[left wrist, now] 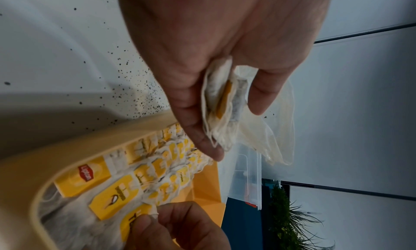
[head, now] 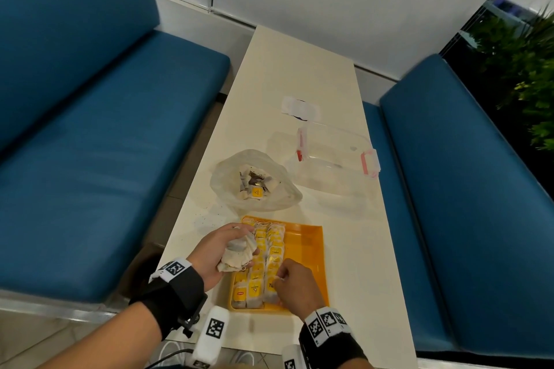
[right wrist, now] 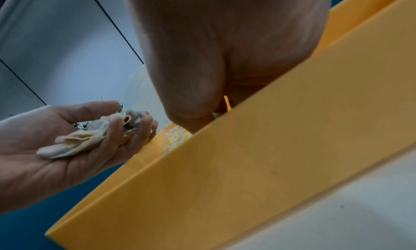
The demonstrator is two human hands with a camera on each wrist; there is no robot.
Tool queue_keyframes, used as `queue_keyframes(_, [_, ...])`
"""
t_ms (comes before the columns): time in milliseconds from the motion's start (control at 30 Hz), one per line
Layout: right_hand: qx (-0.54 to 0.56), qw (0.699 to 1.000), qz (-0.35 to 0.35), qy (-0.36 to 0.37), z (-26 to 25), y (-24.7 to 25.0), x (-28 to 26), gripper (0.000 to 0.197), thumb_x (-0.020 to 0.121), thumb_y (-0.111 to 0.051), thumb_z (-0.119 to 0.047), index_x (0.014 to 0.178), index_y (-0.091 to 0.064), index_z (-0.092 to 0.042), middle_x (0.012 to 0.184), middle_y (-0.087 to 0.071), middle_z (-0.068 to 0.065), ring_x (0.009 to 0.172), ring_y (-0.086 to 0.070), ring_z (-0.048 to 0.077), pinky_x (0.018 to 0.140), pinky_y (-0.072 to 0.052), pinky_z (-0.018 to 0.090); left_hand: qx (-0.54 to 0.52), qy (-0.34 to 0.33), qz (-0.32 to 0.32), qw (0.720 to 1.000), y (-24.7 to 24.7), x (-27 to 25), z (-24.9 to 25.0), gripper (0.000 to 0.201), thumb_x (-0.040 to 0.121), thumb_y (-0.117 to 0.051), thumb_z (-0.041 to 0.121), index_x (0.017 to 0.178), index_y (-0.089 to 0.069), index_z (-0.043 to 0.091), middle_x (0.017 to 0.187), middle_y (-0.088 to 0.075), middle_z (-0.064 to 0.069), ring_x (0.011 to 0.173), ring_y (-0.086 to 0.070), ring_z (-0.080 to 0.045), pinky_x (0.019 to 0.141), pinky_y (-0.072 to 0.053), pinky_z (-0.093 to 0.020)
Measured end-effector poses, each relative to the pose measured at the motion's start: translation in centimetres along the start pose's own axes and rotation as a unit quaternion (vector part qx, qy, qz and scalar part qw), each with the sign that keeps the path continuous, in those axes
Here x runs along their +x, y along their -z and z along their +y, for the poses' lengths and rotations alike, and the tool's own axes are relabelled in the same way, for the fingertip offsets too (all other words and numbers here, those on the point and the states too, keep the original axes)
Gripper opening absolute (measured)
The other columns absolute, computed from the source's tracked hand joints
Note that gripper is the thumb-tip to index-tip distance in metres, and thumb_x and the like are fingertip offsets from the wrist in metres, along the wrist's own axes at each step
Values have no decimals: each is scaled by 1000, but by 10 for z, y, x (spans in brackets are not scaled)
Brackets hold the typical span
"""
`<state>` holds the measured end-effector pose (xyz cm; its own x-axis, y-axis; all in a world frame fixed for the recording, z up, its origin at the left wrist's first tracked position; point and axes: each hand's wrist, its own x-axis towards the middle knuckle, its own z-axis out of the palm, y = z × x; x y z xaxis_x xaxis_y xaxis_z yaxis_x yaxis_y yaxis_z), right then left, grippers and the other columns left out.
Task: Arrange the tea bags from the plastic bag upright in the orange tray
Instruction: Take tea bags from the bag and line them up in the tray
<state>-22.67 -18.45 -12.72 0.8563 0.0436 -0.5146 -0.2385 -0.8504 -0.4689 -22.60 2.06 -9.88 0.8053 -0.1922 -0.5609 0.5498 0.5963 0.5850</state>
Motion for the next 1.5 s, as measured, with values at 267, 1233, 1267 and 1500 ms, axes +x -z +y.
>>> queue_keyframes(267, [-6,979,103,177,-31,30,-14,23,89,-64,-18,108,-59,-29,104,-53,-10,84,-55,6,74,-47,18,-25,26,4,999,-3,2,5,29,100,-52,24,115,-65,3,100,-66,-26,91,-65,-39,70,-57,-40])
queue_keyframes(1233, [227,950,81,200,-76,77,-34,10,90,-63,-4,86,-63,-13,69,-70,10,64,-72,15,63,-57,32,-50,54,-18,997,-10,3,14,26,91,-62,20,111,-67,6,107,-68,-25,90,-68,-38,67,-58,-38])
queue_keyframes(1267, [232,951,79,189,-72,78,-32,10,90,-63,-3,86,-62,-12,71,-70,14,66,-73,16,61,-56,28,-48,53,-14,997,-9,3,14,28,90,-63,21,113,-67,5,107,-68,-25,91,-68,-39,68,-58,-38])
queue_keyframes(1500, [194,974,12,120,-53,77,-23,12,84,-67,-3,83,-59,-12,70,-68,12,61,-68,15,52,-45,20,-50,48,-1,998,-12,2,15,36,81,-68,20,113,-67,4,101,-67,-25,87,-69,-39,65,-59,-39])
